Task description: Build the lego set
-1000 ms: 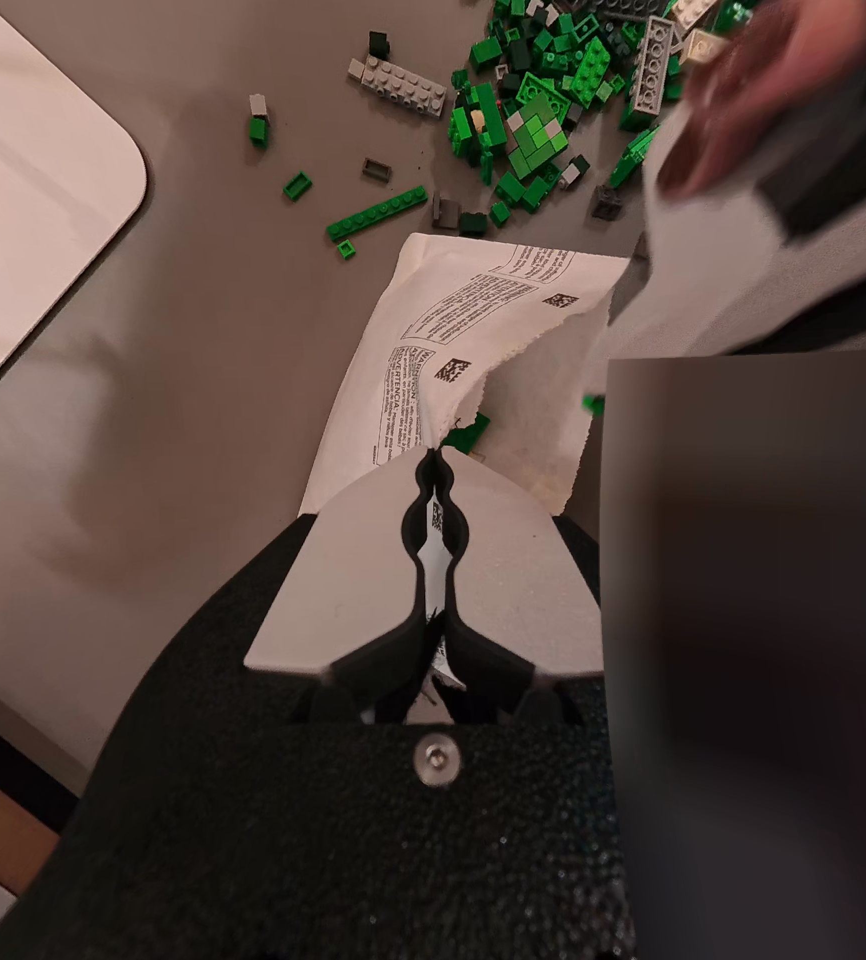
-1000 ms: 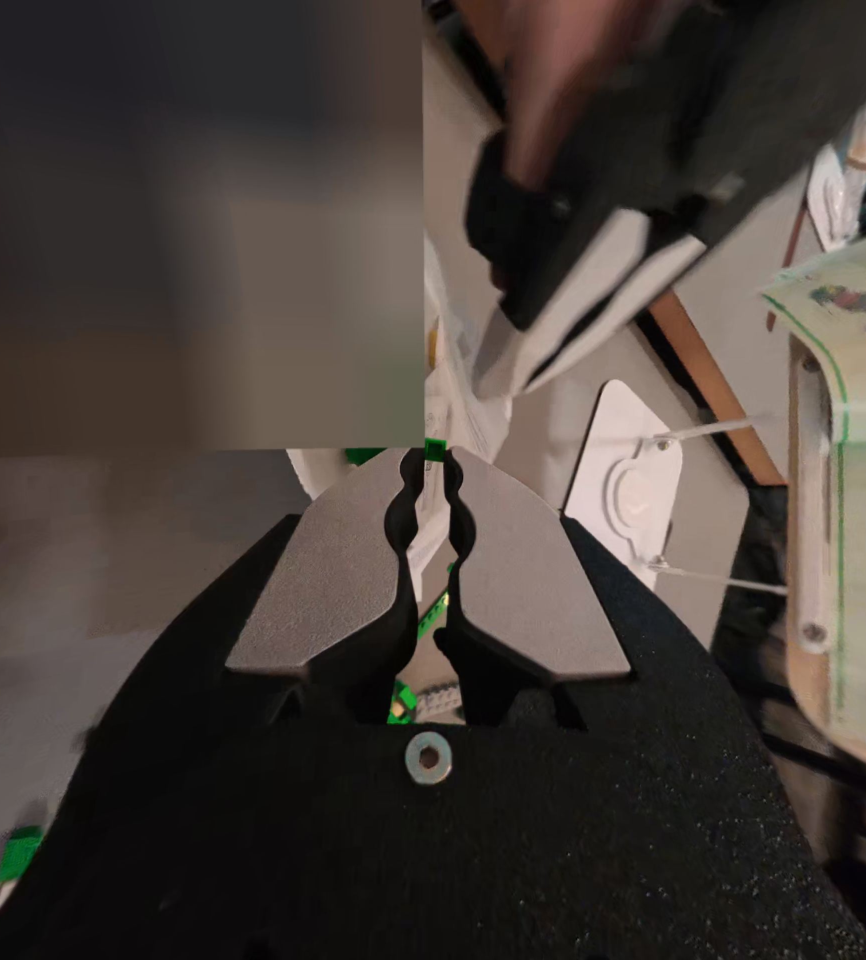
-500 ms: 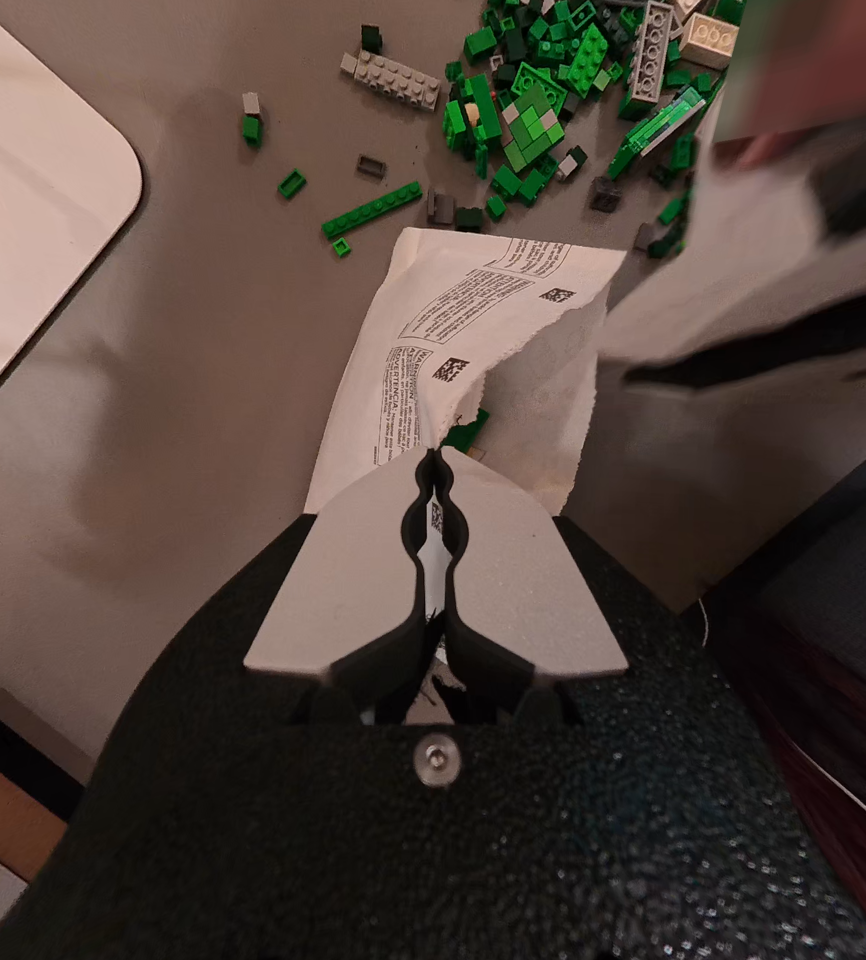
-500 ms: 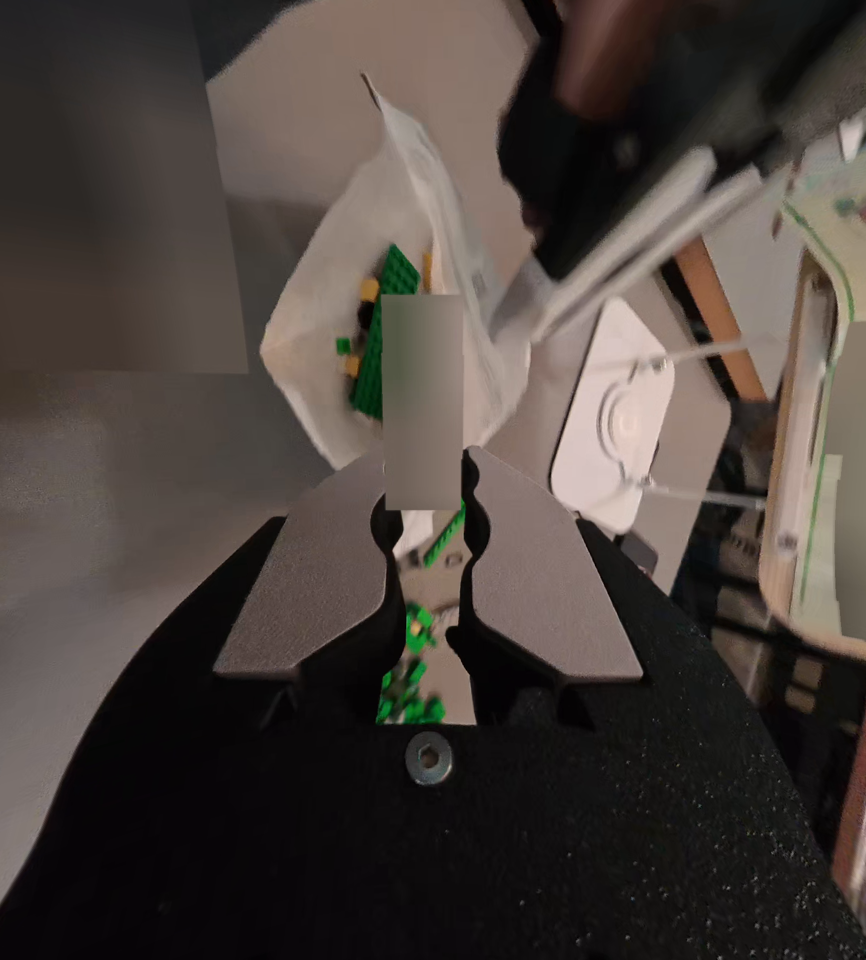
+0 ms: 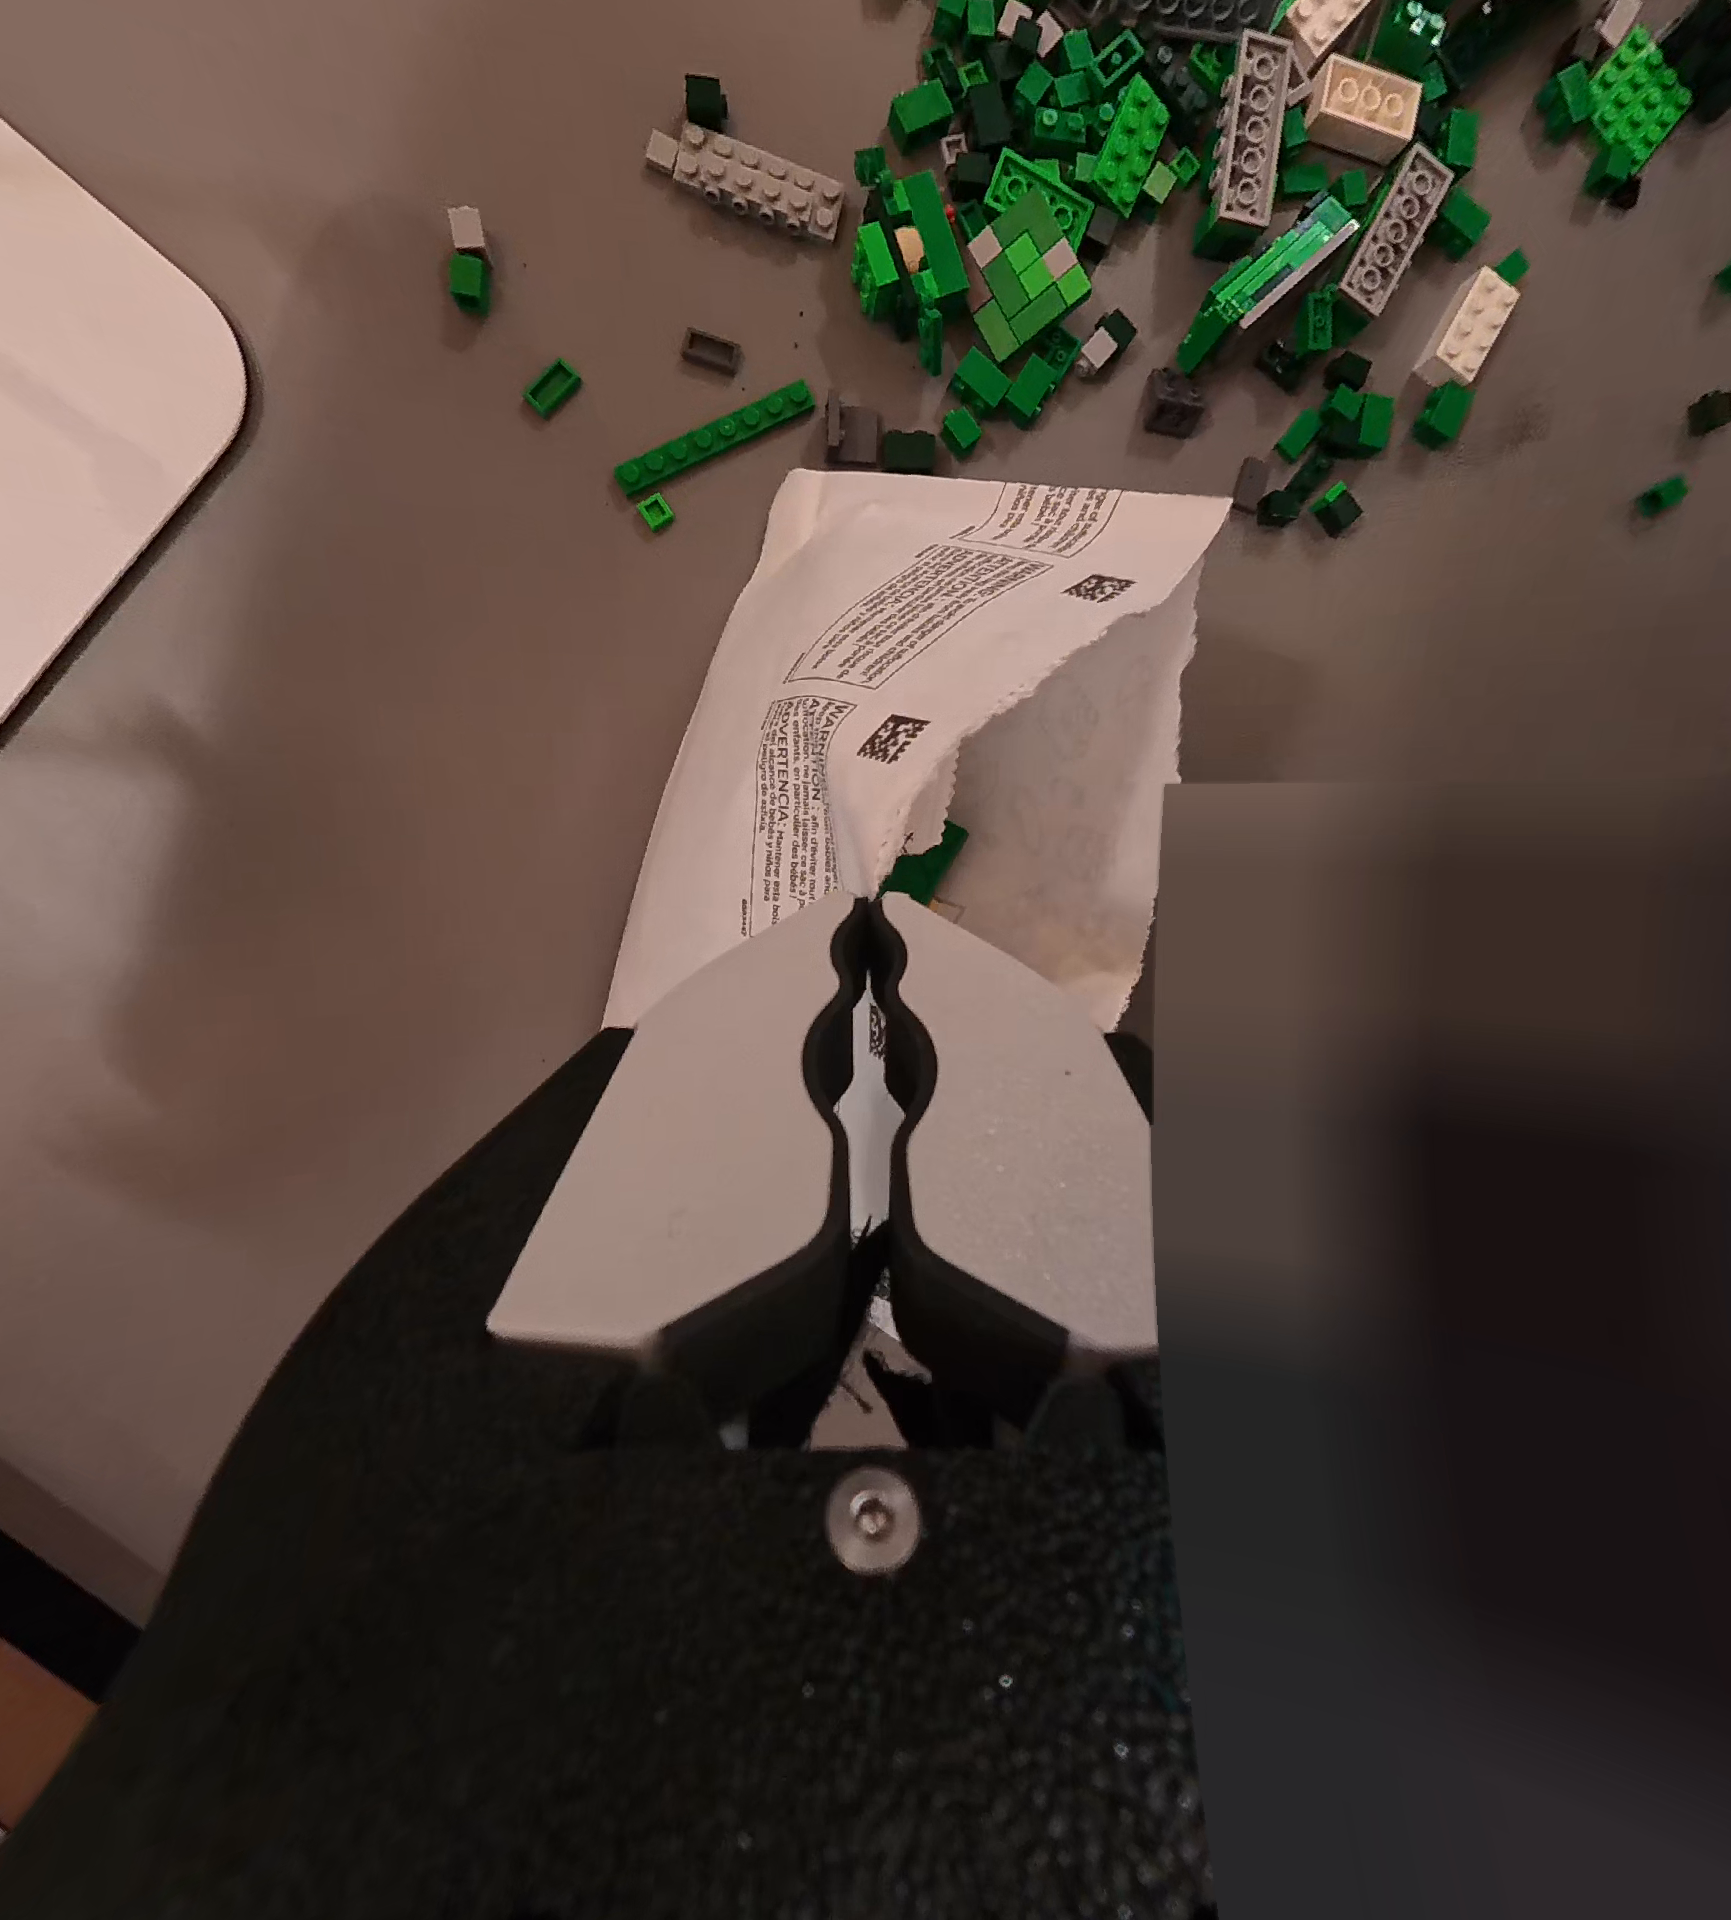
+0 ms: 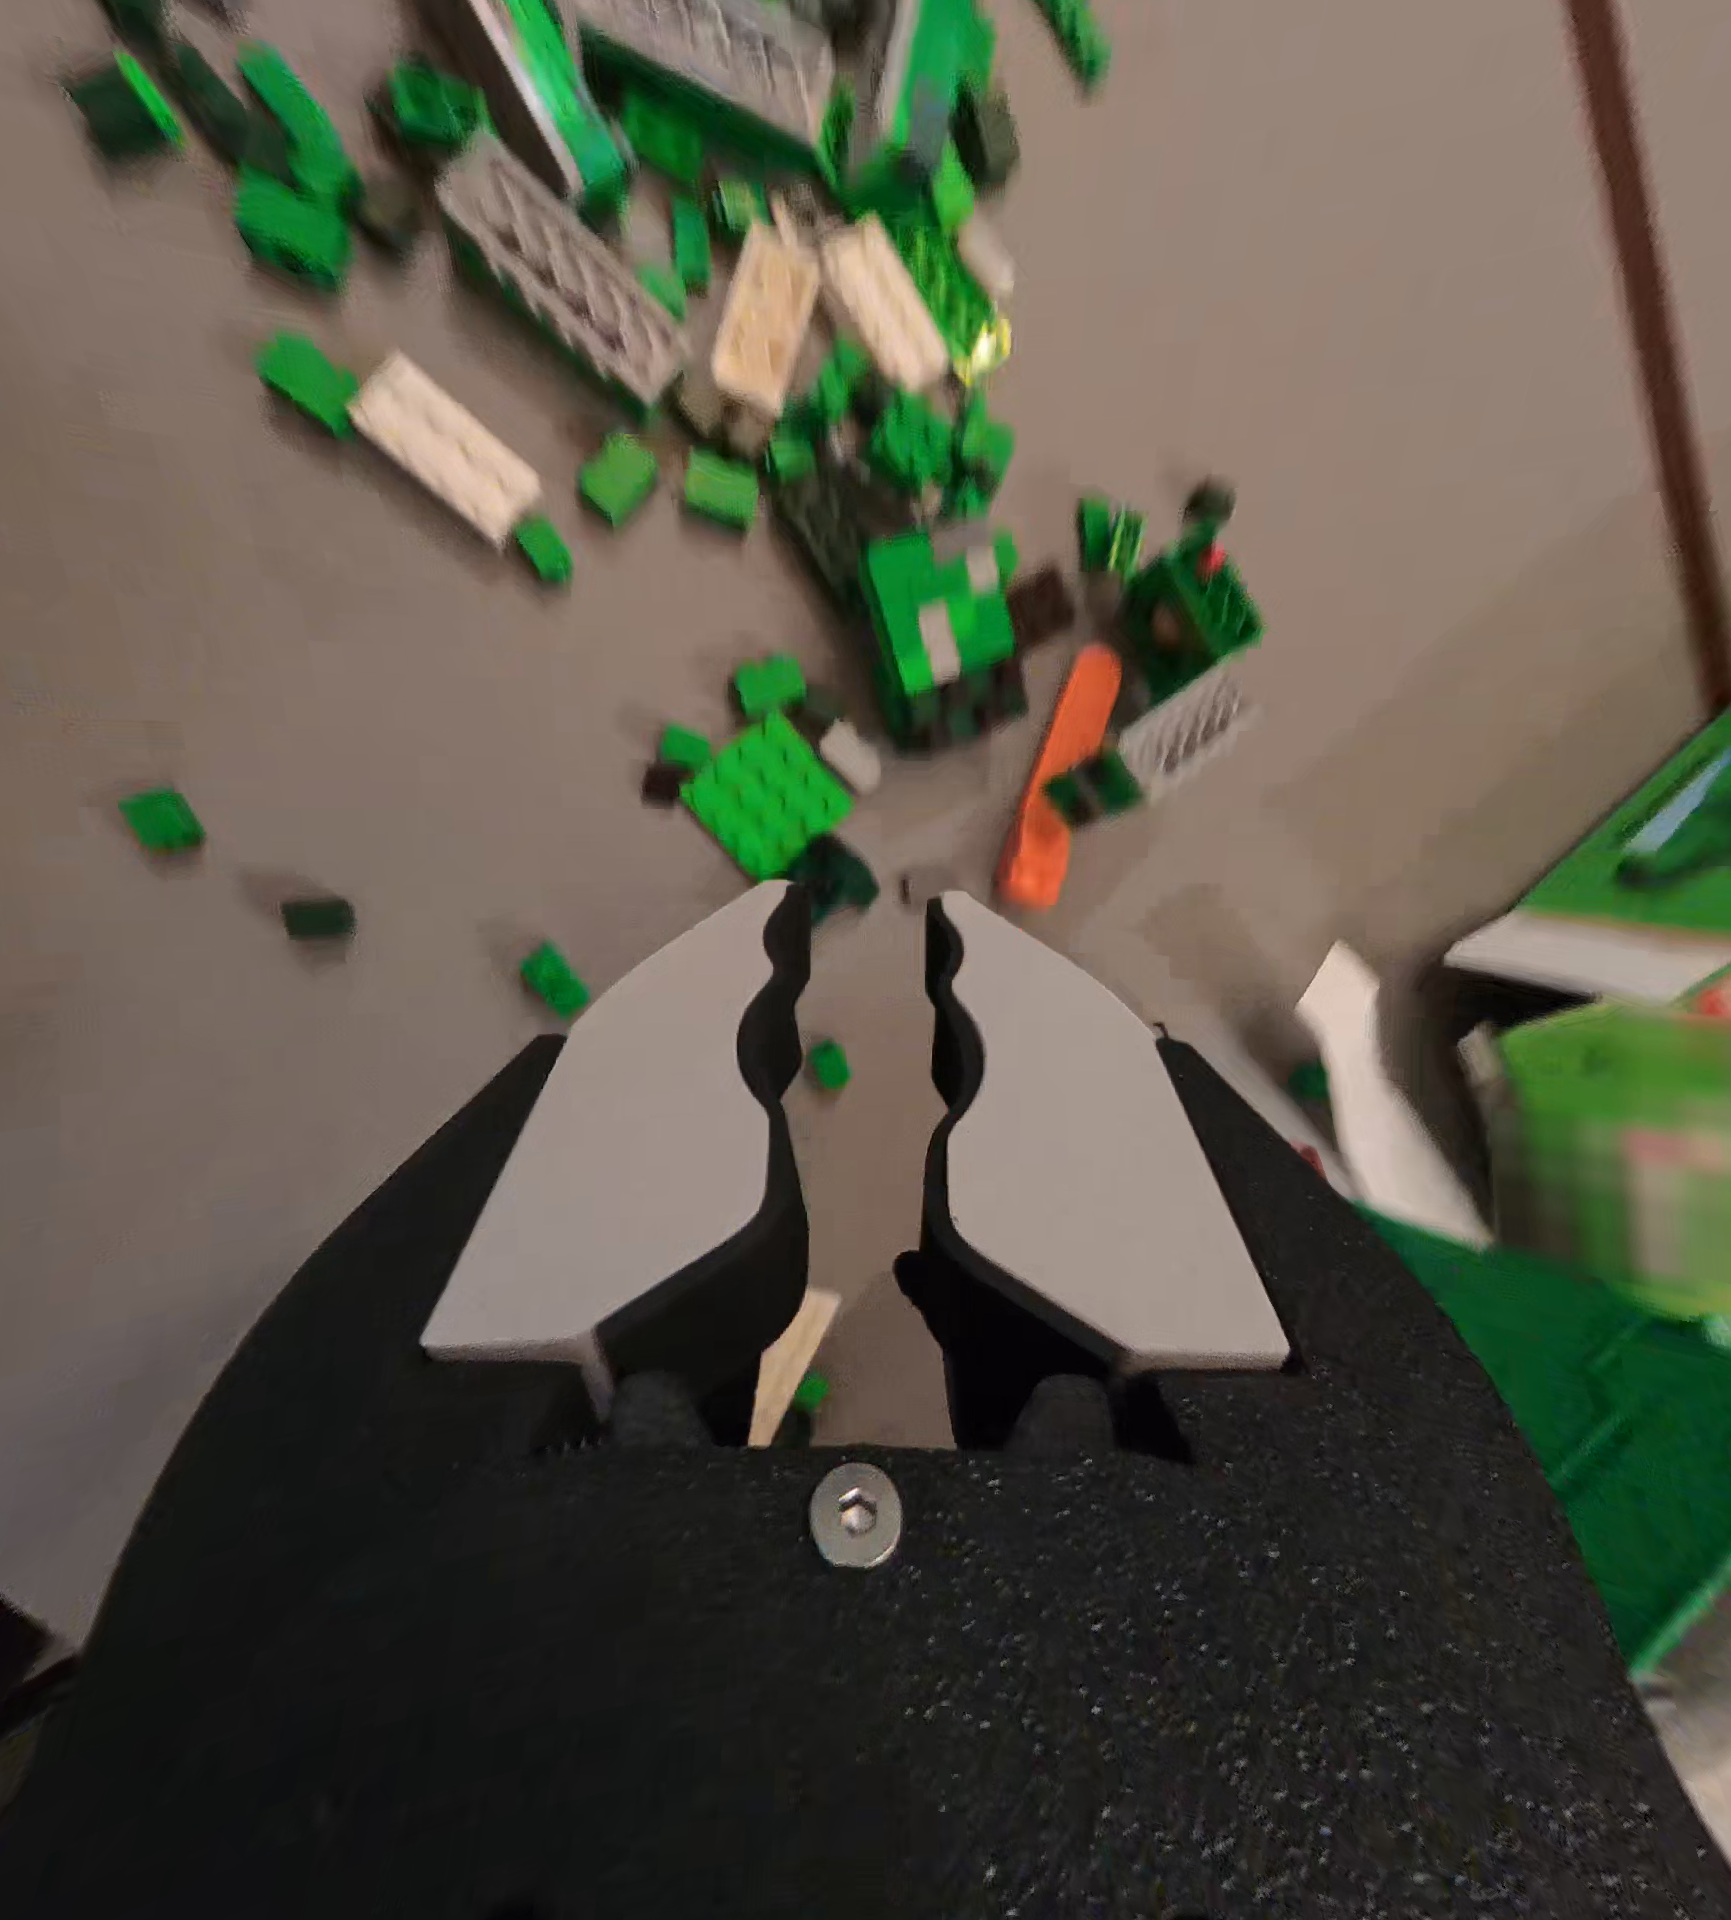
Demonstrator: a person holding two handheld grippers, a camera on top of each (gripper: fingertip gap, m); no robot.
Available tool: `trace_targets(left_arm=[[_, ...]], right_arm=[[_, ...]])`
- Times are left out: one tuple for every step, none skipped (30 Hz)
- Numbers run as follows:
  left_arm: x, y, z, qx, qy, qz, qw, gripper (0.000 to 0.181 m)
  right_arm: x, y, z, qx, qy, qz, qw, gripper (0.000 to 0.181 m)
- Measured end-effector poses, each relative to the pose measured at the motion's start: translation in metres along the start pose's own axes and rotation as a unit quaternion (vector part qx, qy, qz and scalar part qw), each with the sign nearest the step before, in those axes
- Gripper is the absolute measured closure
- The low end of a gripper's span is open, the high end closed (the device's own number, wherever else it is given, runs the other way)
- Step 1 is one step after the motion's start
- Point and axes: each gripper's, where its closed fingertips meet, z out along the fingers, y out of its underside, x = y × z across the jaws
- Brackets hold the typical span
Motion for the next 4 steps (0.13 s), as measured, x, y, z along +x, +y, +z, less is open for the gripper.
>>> trace_targets(left_arm=[[0.0, 0.0, 0.0, 0.0, 0.0, 0.0, 1.0, 0.181], [0.0, 0.0, 0.0, -0.001, 0.0, 0.0, 1.0, 0.181], [0.0, 0.0, 0.0, -0.001, 0.0, 0.001, 1.0, 0.181], [0.0, 0.0, 0.0, -0.001, 0.0, 0.001, 1.0, 0.181]], right_arm=[[-0.002, 0.013, 0.002, -0.01, -0.004, 0.014, 1.0, 0.16], [-0.005, 0.022, 0.004, -0.017, -0.006, 0.024, 1.0, 0.161], [-0.008, 0.03, 0.005, -0.021, -0.01, 0.031, 0.999, 0.161], [-0.012, 0.035, 0.007, -0.022, -0.013, 0.038, 0.999, 0.162]])
